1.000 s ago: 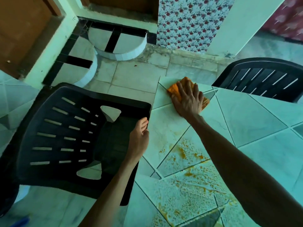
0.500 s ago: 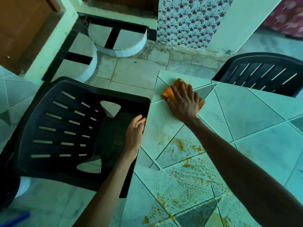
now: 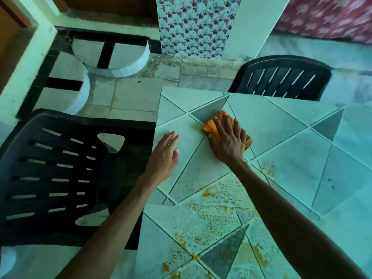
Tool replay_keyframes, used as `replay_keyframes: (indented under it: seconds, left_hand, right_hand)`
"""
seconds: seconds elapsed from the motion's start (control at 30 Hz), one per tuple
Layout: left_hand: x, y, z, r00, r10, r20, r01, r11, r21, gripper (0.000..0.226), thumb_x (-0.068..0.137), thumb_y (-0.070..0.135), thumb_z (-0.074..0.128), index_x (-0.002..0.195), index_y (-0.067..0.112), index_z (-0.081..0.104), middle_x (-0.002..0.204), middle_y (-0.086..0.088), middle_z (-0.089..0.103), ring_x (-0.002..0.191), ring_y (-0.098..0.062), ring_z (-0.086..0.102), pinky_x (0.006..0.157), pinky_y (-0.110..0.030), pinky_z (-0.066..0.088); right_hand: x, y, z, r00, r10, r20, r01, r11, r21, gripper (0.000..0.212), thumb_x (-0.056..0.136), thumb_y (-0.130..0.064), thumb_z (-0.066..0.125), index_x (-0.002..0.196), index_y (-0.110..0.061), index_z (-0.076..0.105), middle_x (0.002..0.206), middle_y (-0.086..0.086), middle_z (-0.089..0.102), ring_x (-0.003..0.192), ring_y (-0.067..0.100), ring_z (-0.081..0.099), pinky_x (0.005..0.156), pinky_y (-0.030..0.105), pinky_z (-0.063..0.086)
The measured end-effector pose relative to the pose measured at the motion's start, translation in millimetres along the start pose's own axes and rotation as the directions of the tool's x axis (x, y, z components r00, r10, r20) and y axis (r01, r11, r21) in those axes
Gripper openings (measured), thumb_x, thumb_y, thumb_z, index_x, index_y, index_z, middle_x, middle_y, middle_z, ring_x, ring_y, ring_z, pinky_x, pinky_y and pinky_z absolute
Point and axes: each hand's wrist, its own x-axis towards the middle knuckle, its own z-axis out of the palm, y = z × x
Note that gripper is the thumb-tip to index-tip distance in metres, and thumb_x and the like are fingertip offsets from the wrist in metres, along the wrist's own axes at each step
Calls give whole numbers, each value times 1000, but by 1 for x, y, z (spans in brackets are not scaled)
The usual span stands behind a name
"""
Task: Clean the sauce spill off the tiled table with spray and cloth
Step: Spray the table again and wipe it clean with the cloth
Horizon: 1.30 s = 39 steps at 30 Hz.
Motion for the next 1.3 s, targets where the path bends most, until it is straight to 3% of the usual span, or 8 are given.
replay_keyframes:
  seconds: [0.13,0.3,0.57,0.8,0.9,1.07,1.17,1.3]
  left_hand:
    - [37,12,9,991,110,81,-123,974,188,58,91,32,51,144,10,47,153,-13,39,142,-33,34,114,-49,32]
    - [54,24,15,983,69,172,-132,913,386,83,71,63,60,144,28,44,154,-12,35,140,-36,34,108,-51,36]
    - [60,27,14,984,21,179,-92,911,402,87,77,56,72,150,29,34,160,-10,21,146,-34,19,119,-46,21]
    - [60,50,9,985,-2,174,-79,886,456,86,71,50,80,144,25,43,153,-10,32,137,-34,34,105,-45,38]
    - [57,74,18,980,30,196,-119,881,458,80,74,37,80,143,21,44,153,-9,35,136,-33,35,104,-46,40]
    - [30,114,58,927,157,340,-271,908,320,84,76,46,77,148,23,40,157,-6,29,142,-30,28,112,-42,30]
    - [20,119,75,935,128,332,-246,906,345,98,68,51,82,150,24,36,161,-10,19,147,-35,17,119,-44,21]
    - [18,121,82,954,145,262,-246,879,409,100,54,46,91,140,20,46,154,-14,32,140,-39,29,113,-47,33]
  right_hand:
    - [-74,2,19,990,-143,-13,142,989,-47,64,98,-67,31,157,-42,19,168,-7,8,155,29,8,119,52,19]
    - [-176,50,13,964,-244,102,250,967,-51,65,99,-67,33,157,-45,14,168,-7,9,155,27,2,119,56,21]
    - [-7,29,0,990,139,-4,-139,988,63,66,97,-65,31,157,-41,16,168,-5,5,155,31,2,121,57,8]
    - [-170,51,16,999,-52,12,51,998,31,67,99,-64,35,158,-41,12,168,-6,2,155,28,0,121,55,16]
    - [-219,95,10,1000,19,11,-19,1000,-4,68,98,-65,38,157,-43,13,168,-8,2,155,27,-1,120,57,16]
    - [-124,140,-5,953,297,-61,-296,955,25,68,95,-66,35,157,-40,21,168,-6,10,155,31,5,120,59,11]
    - [-63,123,-8,949,307,-72,-303,951,55,69,94,-65,36,157,-39,22,168,-4,11,154,33,6,120,60,11]
    - [-97,110,-1,977,182,-108,-180,983,31,66,97,-65,35,157,-39,22,168,-4,10,154,31,9,119,57,17]
